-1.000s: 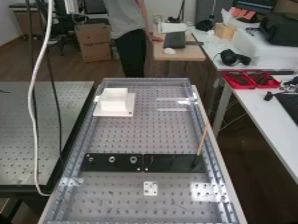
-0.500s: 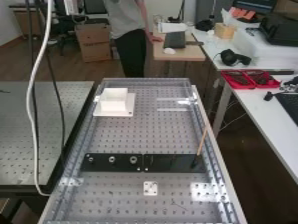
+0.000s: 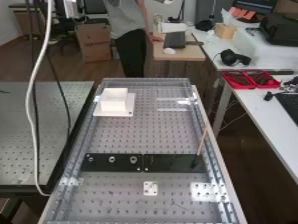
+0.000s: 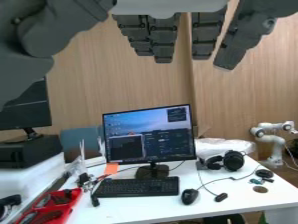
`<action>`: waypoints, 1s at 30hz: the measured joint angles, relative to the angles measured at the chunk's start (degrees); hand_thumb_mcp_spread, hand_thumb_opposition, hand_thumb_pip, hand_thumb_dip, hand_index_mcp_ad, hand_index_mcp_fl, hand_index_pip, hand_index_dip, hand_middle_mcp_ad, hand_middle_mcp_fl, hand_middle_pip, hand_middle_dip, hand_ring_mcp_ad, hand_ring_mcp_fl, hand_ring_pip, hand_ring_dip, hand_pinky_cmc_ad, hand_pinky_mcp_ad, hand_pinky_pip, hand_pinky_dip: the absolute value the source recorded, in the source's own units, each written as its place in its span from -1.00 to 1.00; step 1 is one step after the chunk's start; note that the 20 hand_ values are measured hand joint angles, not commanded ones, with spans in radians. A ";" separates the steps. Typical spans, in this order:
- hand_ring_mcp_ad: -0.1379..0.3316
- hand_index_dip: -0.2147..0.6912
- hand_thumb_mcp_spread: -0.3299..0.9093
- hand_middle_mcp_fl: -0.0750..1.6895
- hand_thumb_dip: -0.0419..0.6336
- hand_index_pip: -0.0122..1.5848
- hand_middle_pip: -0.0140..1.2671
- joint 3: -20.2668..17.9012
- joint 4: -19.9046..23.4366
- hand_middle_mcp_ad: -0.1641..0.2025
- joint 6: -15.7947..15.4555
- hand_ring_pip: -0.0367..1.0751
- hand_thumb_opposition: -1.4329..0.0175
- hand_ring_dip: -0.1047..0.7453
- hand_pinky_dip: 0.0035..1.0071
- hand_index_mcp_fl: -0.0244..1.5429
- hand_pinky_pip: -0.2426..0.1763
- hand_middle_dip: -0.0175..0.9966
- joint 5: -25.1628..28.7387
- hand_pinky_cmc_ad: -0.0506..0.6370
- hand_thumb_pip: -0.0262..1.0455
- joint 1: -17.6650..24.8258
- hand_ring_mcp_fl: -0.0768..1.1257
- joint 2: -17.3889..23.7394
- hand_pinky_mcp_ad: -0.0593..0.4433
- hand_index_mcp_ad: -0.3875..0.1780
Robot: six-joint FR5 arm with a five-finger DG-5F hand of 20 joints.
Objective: Grab the pcb board and place it in the clear container
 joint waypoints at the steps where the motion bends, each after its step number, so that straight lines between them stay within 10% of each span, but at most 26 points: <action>1: 0.50 -0.49 -0.16 -0.91 -0.86 -0.90 -0.78 -0.08 0.10 0.41 -0.03 -0.80 0.15 -0.84 -0.31 -0.94 -0.42 -0.91 0.03 0.10 -0.77 0.01 -0.85 -0.01 0.08 0.68; 30: 0.50 -0.49 -0.15 -0.91 -0.85 -0.90 -0.76 -8.70 8.59 0.41 0.96 -0.81 0.14 -0.84 -0.30 -0.94 -0.43 -0.91 3.15 0.10 -0.76 -0.33 -0.85 -1.46 0.16 0.70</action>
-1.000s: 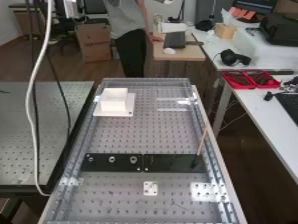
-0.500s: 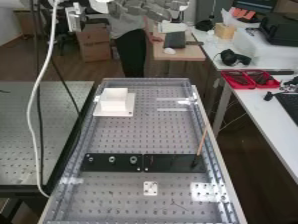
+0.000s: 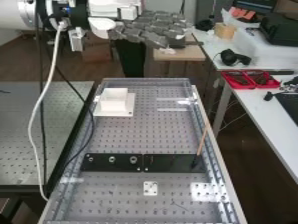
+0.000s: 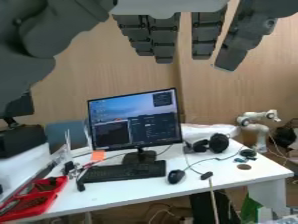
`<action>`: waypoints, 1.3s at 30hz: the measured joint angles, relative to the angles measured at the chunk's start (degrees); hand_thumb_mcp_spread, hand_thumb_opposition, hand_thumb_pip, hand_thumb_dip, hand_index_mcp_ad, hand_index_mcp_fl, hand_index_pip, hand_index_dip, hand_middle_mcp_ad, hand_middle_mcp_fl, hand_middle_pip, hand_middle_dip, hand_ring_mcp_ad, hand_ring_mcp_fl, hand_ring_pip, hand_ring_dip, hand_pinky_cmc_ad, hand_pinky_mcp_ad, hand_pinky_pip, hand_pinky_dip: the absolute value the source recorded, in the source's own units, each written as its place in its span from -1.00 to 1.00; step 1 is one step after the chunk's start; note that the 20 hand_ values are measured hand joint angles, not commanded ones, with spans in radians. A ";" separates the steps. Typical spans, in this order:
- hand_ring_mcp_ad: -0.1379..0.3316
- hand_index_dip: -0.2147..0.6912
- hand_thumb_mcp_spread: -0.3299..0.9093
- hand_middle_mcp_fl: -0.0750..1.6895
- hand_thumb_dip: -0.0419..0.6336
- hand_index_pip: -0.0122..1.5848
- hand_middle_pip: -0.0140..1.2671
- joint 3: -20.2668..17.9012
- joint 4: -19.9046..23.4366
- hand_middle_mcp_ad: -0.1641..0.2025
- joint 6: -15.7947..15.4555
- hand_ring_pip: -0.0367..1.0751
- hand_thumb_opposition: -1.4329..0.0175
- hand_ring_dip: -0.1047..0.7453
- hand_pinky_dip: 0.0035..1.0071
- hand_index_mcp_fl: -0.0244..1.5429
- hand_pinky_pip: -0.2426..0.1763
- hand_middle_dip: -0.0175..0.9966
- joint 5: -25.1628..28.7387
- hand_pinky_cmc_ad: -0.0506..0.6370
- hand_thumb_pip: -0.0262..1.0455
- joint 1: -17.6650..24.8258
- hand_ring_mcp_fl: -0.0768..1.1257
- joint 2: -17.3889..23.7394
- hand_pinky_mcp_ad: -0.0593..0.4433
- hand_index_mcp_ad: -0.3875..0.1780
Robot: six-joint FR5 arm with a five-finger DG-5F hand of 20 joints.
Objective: Grab the pcb board and place it in the clear container
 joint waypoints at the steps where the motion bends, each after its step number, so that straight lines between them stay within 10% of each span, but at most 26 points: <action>1: 0.50 -0.49 -0.15 -0.91 -0.85 -0.90 -0.76 -0.08 0.12 0.43 0.02 -0.81 0.15 -0.84 -0.30 -0.94 -0.42 -0.91 0.09 0.10 -0.76 -0.03 -0.85 -0.04 0.16 0.70; 39: 0.50 -0.33 -0.02 -0.90 -0.84 -0.90 -0.76 -8.13 12.47 0.45 4.24 -0.81 0.10 -0.84 -0.30 -0.94 -0.42 -0.91 2.30 0.10 -0.57 -3.14 -0.85 -4.28 0.16 0.70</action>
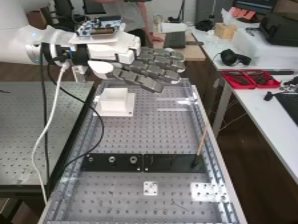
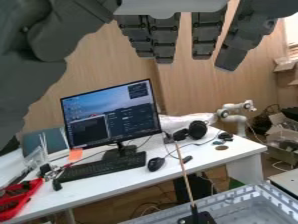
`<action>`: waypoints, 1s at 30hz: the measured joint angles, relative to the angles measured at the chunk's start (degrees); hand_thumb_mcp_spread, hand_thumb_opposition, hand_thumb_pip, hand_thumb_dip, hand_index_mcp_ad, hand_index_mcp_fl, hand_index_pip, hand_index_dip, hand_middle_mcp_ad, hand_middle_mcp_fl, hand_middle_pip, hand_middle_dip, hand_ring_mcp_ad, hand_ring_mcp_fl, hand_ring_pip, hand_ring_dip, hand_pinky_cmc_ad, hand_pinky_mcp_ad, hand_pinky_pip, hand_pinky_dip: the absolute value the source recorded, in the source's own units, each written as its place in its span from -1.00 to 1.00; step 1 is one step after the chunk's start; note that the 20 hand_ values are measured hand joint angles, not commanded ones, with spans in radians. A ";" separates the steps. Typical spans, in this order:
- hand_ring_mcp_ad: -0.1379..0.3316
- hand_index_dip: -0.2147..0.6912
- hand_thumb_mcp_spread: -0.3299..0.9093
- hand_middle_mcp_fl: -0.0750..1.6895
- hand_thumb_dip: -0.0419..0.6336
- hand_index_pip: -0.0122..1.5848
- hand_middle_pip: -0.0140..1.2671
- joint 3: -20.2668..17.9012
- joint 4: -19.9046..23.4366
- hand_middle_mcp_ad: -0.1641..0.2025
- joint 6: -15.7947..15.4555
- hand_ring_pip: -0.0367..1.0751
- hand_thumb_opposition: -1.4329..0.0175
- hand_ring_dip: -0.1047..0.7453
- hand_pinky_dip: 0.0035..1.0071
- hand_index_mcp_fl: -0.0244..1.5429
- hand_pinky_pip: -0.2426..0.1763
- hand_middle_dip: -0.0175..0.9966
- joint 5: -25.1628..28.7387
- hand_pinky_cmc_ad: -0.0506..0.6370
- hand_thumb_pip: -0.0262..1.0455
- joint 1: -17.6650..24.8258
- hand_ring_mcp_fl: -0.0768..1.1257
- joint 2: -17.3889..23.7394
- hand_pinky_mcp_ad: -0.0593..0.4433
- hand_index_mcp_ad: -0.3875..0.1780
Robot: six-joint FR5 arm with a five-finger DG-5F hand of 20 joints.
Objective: Grab the pcb board and place it in the clear container
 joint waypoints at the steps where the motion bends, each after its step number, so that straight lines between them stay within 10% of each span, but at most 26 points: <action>1: 0.50 -0.35 0.01 -0.91 -0.86 -0.90 -0.77 -0.05 0.04 0.45 0.02 -0.81 0.08 -0.84 -0.30 -0.94 -0.43 -0.92 0.02 0.10 -0.54 -0.09 -0.85 -0.15 0.16 0.72; 18: 0.52 -0.12 0.21 -0.91 -0.64 -0.85 -0.77 -0.93 3.34 0.39 -0.39 -0.81 0.00 -0.84 -0.51 -0.49 -0.43 -0.87 0.17 0.08 -0.29 -4.37 -0.86 -6.29 0.01 0.32; 30: 0.52 -0.15 0.30 -0.91 -0.50 -0.37 -0.76 0.33 5.75 0.22 -0.83 -0.80 -0.09 -0.83 -0.63 -0.26 -0.42 -0.81 -1.45 -0.01 -0.23 -6.51 -0.85 -12.13 -0.03 0.17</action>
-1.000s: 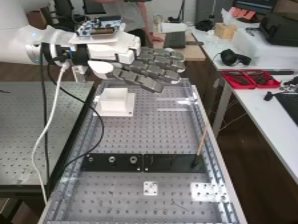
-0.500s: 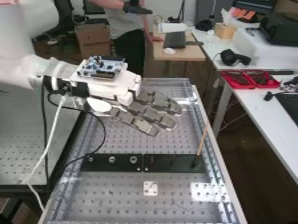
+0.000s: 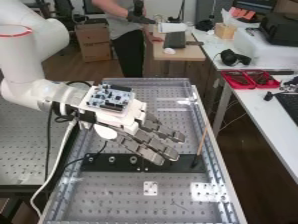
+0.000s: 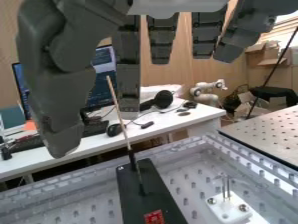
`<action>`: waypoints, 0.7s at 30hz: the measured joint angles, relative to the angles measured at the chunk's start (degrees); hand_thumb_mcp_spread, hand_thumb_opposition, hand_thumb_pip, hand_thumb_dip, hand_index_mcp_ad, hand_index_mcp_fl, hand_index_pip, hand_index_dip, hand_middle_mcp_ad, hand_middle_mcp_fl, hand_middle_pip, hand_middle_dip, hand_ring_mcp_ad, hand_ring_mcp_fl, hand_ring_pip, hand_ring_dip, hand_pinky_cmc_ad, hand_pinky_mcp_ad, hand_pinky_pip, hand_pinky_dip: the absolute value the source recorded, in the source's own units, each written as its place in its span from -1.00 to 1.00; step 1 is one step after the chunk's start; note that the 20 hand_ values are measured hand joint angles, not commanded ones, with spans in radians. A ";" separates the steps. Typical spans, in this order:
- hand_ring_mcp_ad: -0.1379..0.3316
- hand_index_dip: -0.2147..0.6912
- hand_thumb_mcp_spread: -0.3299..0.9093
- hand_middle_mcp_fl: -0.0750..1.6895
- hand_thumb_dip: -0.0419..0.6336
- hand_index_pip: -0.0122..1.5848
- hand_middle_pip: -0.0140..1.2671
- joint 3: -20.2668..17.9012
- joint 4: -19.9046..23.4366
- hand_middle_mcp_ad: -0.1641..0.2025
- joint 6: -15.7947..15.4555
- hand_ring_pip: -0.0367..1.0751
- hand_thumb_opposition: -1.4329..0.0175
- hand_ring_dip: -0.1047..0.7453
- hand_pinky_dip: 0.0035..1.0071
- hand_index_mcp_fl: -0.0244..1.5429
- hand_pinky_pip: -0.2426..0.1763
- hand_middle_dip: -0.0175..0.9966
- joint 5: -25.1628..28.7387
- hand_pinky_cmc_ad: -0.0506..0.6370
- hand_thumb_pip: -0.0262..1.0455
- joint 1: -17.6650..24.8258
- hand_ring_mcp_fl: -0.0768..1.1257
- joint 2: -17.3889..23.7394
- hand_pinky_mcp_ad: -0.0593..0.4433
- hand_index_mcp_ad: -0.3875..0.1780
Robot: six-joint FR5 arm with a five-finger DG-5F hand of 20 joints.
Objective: Grab the pcb board and place it in the clear container
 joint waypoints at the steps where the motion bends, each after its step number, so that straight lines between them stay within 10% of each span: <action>1: 0.52 -0.16 0.33 -0.91 -0.45 -0.34 -0.77 0.13 0.19 0.22 0.00 -0.81 -0.09 -0.83 -0.65 -0.26 -0.42 -0.81 -0.15 -0.02 -0.23 -0.10 -0.85 -0.40 -0.03 0.15; 21: 0.47 -0.22 0.39 -0.91 -0.32 0.25 -0.77 4.10 2.71 0.07 -1.96 -0.81 -0.18 -0.81 -0.65 -0.27 -0.40 -0.77 -5.17 -0.12 -0.24 -2.43 -0.87 -7.64 -0.10 -0.01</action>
